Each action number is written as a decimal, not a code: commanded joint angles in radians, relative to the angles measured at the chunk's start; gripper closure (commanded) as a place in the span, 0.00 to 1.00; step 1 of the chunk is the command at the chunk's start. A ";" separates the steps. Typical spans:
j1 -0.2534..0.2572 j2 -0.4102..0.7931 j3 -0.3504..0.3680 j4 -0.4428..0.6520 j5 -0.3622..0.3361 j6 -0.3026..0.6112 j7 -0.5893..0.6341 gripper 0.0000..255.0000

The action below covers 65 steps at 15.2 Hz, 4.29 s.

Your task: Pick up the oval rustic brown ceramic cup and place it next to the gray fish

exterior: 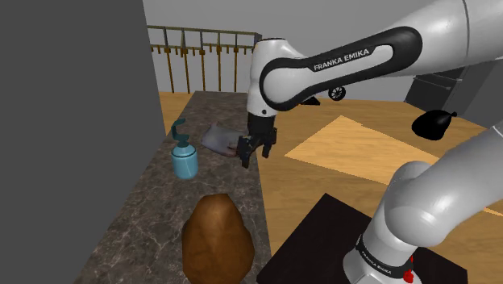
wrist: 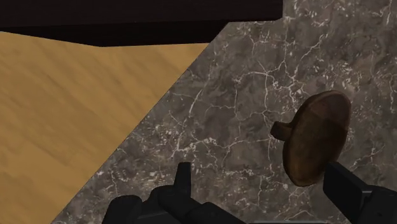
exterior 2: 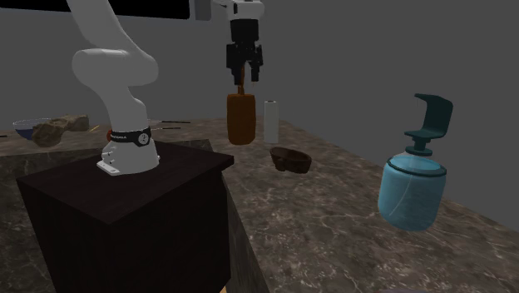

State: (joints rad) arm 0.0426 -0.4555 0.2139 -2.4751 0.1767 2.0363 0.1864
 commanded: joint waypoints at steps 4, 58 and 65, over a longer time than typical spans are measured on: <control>0.007 0.183 0.054 0.038 -0.006 0.121 0.053 0.00; 0.097 0.794 0.117 0.343 -0.174 0.324 0.290 1.00; 0.086 0.724 0.129 0.356 -0.149 0.244 0.280 1.00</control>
State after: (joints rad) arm 0.1298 0.2793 0.3409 -2.1219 0.0241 2.2930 0.4668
